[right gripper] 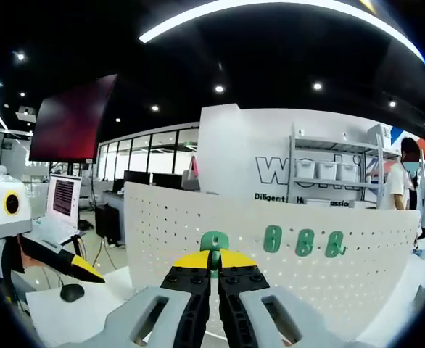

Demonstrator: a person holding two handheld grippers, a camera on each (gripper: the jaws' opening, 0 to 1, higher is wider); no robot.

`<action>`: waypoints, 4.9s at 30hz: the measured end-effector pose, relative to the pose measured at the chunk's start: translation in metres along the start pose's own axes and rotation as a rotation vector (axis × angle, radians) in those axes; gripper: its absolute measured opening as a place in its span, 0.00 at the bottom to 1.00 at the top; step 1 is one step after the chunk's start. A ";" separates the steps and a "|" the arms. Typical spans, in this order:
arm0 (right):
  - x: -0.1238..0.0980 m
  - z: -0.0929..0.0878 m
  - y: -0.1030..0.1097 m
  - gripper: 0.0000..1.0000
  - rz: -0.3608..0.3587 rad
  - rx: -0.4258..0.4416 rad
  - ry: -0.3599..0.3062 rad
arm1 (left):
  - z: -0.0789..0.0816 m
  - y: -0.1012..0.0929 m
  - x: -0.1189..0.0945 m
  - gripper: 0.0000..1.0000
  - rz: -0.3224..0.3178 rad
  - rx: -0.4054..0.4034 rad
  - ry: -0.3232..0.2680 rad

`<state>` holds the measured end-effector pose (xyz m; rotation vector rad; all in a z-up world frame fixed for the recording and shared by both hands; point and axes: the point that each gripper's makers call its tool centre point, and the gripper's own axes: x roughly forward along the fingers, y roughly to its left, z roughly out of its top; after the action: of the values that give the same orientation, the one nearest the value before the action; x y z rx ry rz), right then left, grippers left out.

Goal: Insert the hook assembly into the mounting plate slot until the hook locks in place.

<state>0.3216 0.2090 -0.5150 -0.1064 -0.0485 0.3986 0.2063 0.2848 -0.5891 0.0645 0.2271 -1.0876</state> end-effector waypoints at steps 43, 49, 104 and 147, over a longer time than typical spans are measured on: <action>0.081 -0.008 -0.031 0.01 -0.184 -0.068 -0.102 | -0.026 0.030 0.015 0.97 -0.035 -0.041 0.038; 0.081 -0.009 -0.034 0.01 -0.221 -0.047 -0.123 | -0.027 0.029 0.017 0.96 -0.047 -0.043 0.038; 0.095 -0.017 -0.038 0.01 -0.265 -0.048 -0.123 | -0.041 0.037 0.017 0.94 -0.073 -0.071 0.042; 0.096 -0.022 -0.037 0.04 -0.250 -0.040 -0.108 | -0.043 0.038 0.018 0.92 -0.082 -0.077 0.038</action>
<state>0.4258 0.2108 -0.5303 -0.1172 -0.1742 0.1532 0.2413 0.2933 -0.6369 0.0071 0.3074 -1.1592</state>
